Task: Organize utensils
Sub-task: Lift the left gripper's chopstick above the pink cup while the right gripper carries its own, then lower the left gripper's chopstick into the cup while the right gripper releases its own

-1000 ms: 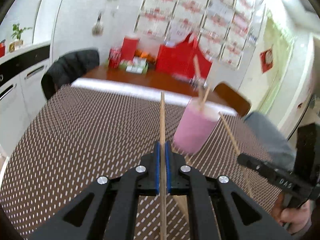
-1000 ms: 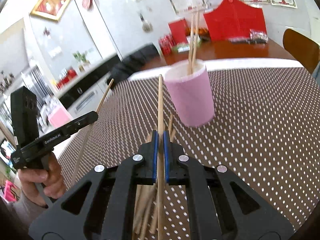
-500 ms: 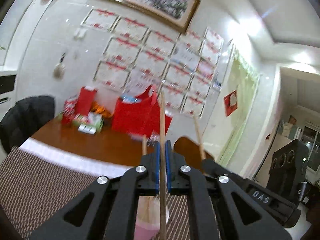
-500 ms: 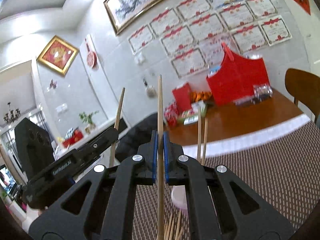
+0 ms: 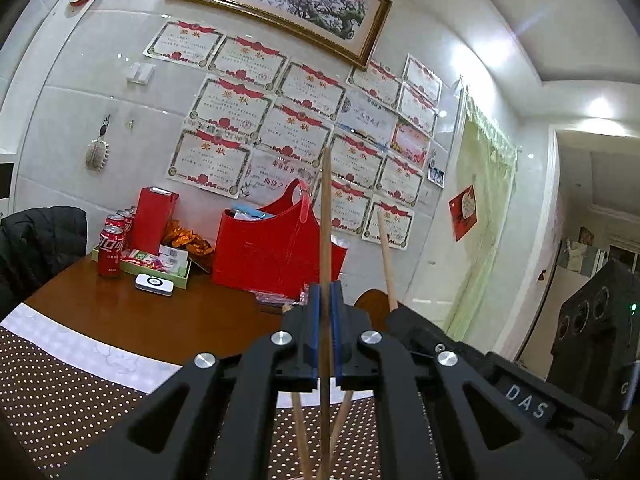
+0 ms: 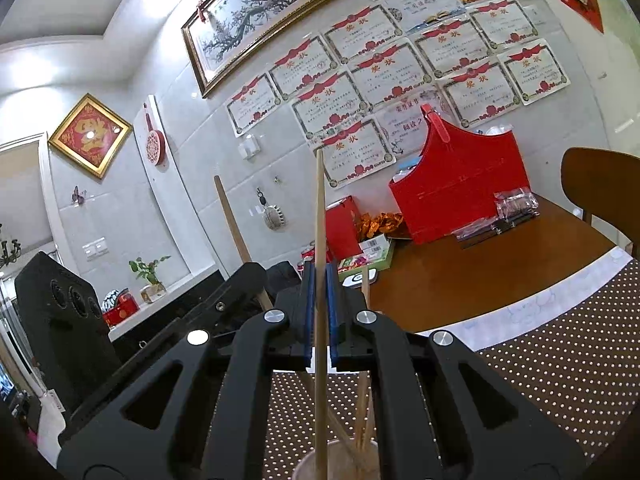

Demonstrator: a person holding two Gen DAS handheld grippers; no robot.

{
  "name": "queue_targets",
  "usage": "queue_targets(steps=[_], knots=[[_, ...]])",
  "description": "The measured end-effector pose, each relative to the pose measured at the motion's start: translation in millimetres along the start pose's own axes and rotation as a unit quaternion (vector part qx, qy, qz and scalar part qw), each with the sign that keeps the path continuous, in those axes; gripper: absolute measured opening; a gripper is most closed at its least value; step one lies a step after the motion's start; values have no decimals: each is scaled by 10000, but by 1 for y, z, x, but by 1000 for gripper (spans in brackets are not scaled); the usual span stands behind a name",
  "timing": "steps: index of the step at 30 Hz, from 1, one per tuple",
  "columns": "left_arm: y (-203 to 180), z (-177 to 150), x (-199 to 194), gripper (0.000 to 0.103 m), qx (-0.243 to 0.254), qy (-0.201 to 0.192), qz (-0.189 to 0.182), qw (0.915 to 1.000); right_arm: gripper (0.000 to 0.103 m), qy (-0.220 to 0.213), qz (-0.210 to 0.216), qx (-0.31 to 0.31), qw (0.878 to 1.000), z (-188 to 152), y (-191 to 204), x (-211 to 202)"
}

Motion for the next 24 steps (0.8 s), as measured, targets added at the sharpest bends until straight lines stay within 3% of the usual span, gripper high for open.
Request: queue_targets(steps=[11,24], knots=[[0,-5,-15,5,180,70,37,9998,6,-7,-153,-8,9999,-12,-4,10],[-1,-32,4,7,370,618,74,9974,9,344,-237,195,9989,-31,-19,15]])
Point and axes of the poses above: each gripper's, at about its wrist camera, not at the fingertips, and x roughly the way its jaws point, y to its left, z to its top, the point moved 3 cm from there along x, roughly the way its jaws point, and after that the axes turned 13 degrees about y, right-handed, at the moved point
